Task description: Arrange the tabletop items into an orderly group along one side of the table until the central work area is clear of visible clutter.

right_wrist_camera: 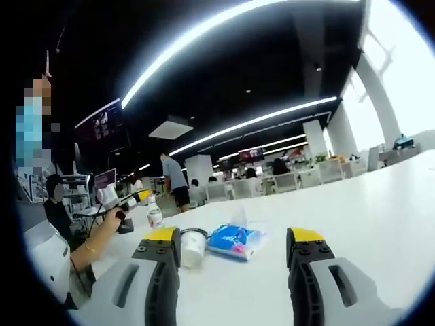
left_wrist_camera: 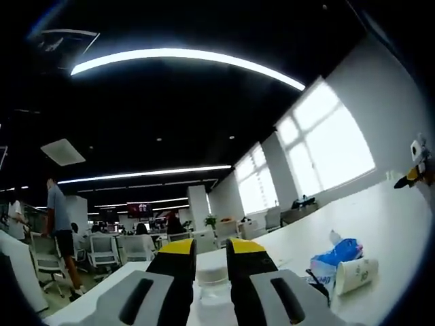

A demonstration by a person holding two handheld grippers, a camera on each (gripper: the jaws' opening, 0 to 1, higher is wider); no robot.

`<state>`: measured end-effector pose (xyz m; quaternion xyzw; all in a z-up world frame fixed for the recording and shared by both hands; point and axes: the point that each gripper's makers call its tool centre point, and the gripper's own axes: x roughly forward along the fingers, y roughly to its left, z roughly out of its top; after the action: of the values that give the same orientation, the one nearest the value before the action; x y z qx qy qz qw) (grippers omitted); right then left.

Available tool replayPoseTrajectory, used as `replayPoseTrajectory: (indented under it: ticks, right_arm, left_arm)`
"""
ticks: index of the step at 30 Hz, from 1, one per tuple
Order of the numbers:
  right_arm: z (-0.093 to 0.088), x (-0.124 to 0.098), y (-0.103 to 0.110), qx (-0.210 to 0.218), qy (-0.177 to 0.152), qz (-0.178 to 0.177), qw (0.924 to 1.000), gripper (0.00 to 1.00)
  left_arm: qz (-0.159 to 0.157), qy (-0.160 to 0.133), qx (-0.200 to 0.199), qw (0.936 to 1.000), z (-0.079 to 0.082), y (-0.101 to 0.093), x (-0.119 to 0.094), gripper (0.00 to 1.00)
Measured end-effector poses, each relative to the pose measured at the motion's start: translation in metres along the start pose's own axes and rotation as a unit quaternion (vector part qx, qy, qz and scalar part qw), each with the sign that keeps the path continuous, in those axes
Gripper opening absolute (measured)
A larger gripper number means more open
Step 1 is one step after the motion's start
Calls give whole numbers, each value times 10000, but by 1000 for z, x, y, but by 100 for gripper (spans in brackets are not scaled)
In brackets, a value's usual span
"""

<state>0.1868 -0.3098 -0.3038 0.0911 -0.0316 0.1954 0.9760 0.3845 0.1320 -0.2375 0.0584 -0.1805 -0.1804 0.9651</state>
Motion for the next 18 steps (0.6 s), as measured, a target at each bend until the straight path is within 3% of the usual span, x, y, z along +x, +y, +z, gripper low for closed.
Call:
replayPoseTrajectory:
  ticks: [4,7,9,14,16,17,18]
  right_arm:
    - [-5,23,-9,-59,144,206,9997,51]
    - [-5,28,-9,-19,171,235,9996,50]
    - [-4,32,-12,93,147,191,9997,50]
    - [-3,36,-12,29,148,183,9997,49]
    - [-4,42,-11,-91,222,242,9994,49]
    - [-4,45,-12,-140,268,257,9992,49]
    - [-5,47,-15,-233,308,204,9990,49]
  left_arm:
    - [-67,-23,-167,9998,0,0,0,16]
    - [-50,-11,-160,9999,1,1,0,16]
    - [-45,45,-431,9991,0,-1,0,16]
    - [-51,14,-444,9990,2,-2,0,16]
    - [118,105,-290,9995,3,-2,-2,14]
    - [325,-45,82,9994,16,-3,-7,13]
    - [302,-98,74,9995,21,-8,-9,12]
